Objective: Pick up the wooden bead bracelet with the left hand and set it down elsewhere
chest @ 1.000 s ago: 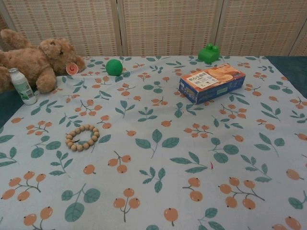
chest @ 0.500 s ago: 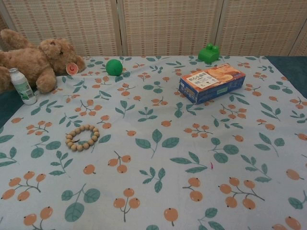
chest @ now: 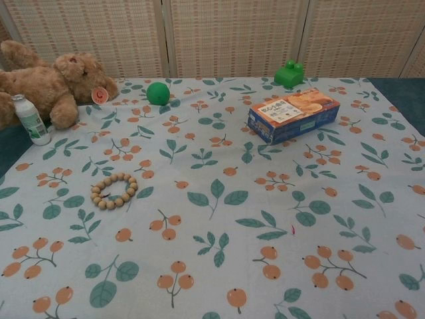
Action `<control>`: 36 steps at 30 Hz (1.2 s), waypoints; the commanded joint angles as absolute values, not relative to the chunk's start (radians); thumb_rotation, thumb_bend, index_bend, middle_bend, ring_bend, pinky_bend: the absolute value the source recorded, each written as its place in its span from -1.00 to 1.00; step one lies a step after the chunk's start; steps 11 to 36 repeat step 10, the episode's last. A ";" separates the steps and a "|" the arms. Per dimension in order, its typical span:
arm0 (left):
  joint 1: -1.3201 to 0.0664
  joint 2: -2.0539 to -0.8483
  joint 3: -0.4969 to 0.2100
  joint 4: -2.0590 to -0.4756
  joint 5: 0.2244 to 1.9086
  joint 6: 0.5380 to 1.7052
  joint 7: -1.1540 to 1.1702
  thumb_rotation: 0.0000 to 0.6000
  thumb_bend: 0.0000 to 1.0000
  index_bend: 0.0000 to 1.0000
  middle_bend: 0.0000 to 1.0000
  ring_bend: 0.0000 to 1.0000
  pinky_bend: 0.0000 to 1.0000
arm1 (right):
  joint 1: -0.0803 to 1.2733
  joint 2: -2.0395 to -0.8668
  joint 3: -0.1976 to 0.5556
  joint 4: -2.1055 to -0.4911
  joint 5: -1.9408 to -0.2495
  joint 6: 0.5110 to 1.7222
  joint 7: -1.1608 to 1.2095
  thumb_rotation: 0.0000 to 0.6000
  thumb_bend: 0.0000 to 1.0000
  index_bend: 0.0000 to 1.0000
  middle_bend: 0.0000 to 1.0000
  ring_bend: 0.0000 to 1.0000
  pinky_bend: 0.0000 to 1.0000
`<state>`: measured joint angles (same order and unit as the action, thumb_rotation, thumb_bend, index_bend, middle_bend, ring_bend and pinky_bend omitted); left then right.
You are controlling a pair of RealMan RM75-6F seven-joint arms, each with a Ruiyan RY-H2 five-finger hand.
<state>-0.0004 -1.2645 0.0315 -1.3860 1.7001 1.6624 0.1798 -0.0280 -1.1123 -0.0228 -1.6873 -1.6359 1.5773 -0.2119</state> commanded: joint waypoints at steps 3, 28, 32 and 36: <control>0.004 -1.250 0.049 -1.409 1.728 1.675 0.186 1.00 0.09 -1.00 -1.00 -1.00 -0.64 | -0.043 -1.057 -0.037 -1.745 -1.627 1.576 -0.204 1.00 -0.59 -1.00 -1.00 -1.00 -1.00; 0.002 -1.233 0.057 -1.430 1.731 1.663 0.182 1.00 0.09 -1.00 -1.00 -1.00 -0.64 | -0.051 -1.021 -0.040 -1.778 -1.613 1.571 -0.188 1.00 -0.59 -1.00 -1.00 -1.00 -1.00; 0.002 -1.233 0.057 -1.430 1.731 1.663 0.182 1.00 0.09 -1.00 -1.00 -1.00 -0.64 | -0.051 -1.021 -0.040 -1.778 -1.613 1.571 -0.188 1.00 -0.59 -1.00 -1.00 -1.00 -1.00; 0.002 -1.233 0.057 -1.430 1.731 1.663 0.182 1.00 0.09 -1.00 -1.00 -1.00 -0.64 | -0.051 -1.021 -0.040 -1.778 -1.613 1.571 -0.188 1.00 -0.59 -1.00 -1.00 -1.00 -1.00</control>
